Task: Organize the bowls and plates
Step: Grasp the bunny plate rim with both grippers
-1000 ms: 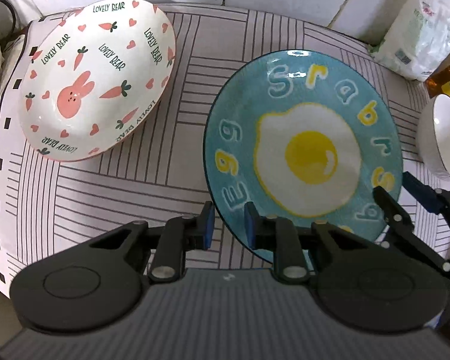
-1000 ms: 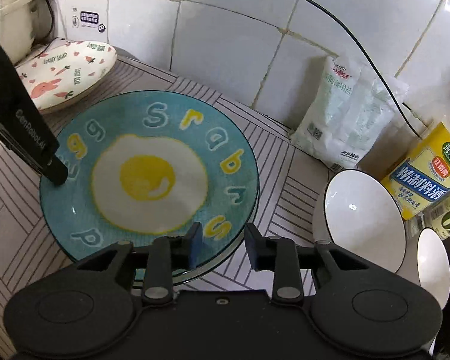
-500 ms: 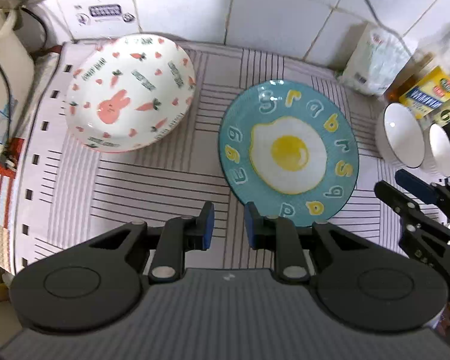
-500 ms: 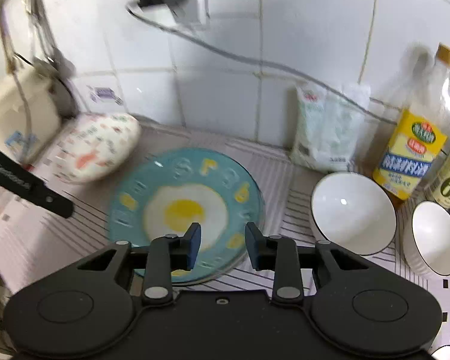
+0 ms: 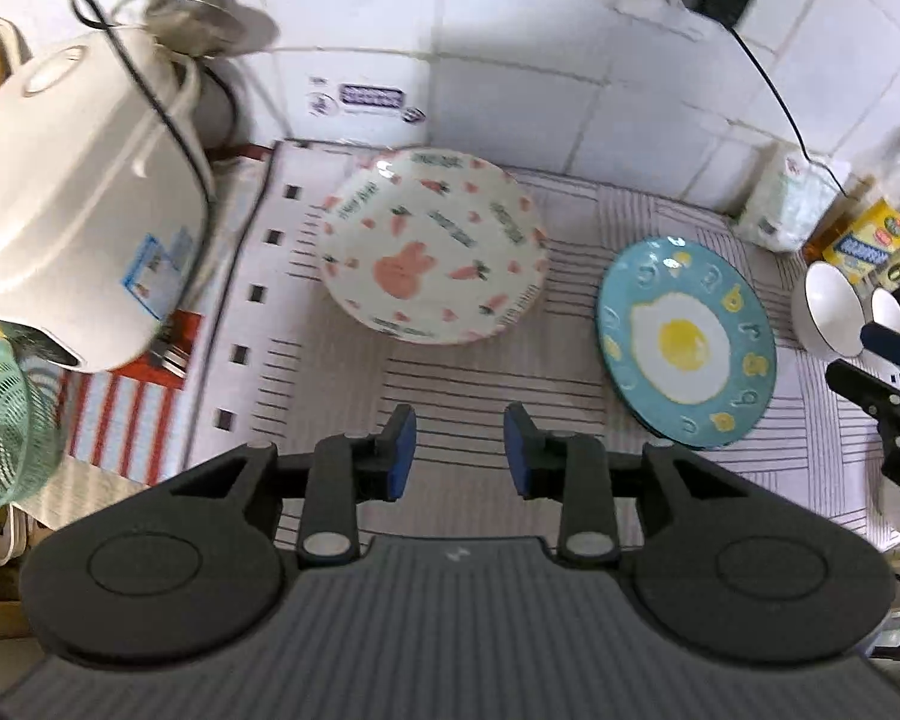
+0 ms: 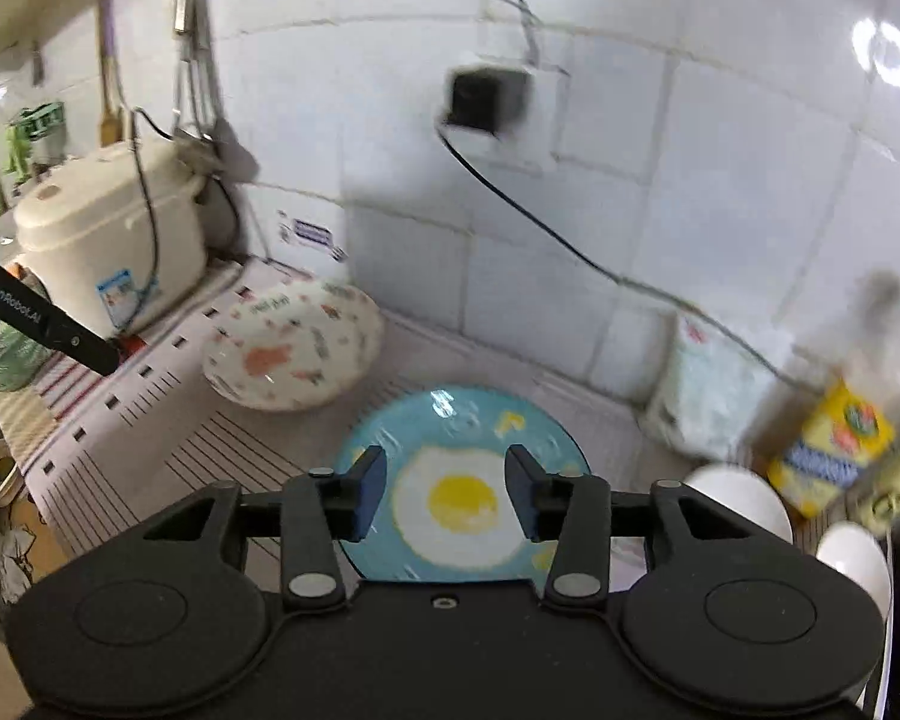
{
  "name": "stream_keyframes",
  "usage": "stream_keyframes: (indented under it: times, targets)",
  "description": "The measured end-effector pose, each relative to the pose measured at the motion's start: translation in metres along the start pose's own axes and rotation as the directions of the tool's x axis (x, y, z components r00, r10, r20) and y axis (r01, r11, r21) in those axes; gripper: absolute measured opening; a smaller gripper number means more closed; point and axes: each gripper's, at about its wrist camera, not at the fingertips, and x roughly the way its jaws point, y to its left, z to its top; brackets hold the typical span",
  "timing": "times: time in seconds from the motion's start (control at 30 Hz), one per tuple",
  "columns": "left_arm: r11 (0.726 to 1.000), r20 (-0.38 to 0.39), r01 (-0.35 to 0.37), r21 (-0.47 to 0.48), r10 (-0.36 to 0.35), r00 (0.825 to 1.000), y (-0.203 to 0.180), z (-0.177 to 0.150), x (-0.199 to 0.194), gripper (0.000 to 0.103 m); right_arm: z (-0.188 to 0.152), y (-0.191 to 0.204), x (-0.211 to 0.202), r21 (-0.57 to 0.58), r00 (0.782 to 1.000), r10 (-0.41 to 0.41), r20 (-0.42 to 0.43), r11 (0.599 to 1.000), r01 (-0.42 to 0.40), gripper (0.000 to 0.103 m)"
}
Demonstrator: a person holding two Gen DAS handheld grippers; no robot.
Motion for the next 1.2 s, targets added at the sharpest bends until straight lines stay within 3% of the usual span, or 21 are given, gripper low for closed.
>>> stream_keyframes:
  times: [0.17,0.27,0.43,0.6,0.7,0.77,0.83,0.97,1.1,1.2]
  targets:
    - [1.000,0.031,0.014,-0.025,-0.013,0.999,0.040,0.011,-0.003,0.044,0.021,0.042,0.018,-0.100,0.996,0.061,0.067,0.994,-0.054,0.068]
    - [0.999,0.043,0.016,-0.035,-0.015,0.999,0.061,0.018,0.004,0.056,0.034,0.064,0.046,-0.125,0.985,0.116,0.127,0.987,-0.101,0.073]
    - [0.993,0.041,0.041,-0.110,-0.037,0.998,0.095,0.029,0.040,0.064,0.053,0.078,0.107,-0.010,0.981,0.115,0.156,0.993,-0.115,0.073]
    - [0.996,0.021,0.023,-0.082,-0.022,1.000,0.106,0.037,0.082,0.065,0.049,0.066,0.167,0.159,0.996,0.061,0.072,0.985,-0.072,0.073]
    - [0.998,0.053,0.033,-0.062,-0.030,0.998,0.108,0.040,0.105,0.065,0.045,0.055,0.194,0.246,0.998,0.039,0.040,0.968,-0.047,0.073]
    - [1.000,0.108,0.017,-0.025,-0.014,0.994,0.105,0.039,0.123,0.065,0.046,0.056,0.214,0.218,1.000,0.014,0.012,0.976,-0.016,0.073]
    - [1.000,0.111,-0.011,0.004,0.010,0.994,0.101,0.040,0.145,0.065,0.050,0.058,0.235,0.150,0.999,0.003,-0.035,0.989,0.002,0.073]
    - [1.000,0.077,0.022,-0.007,-0.021,0.997,0.100,0.045,0.177,0.065,0.053,0.053,0.260,0.167,0.997,0.001,-0.076,0.986,0.012,0.073]
    - [0.999,0.075,0.010,-0.036,-0.007,0.997,0.102,0.051,0.191,0.063,0.047,0.043,0.277,0.213,0.995,0.019,-0.103,0.977,0.003,0.072]
    - [0.999,0.095,0.018,-0.051,-0.013,0.995,0.105,0.056,0.197,0.063,0.045,0.038,0.282,0.236,0.992,0.061,-0.114,0.971,-0.033,0.065]
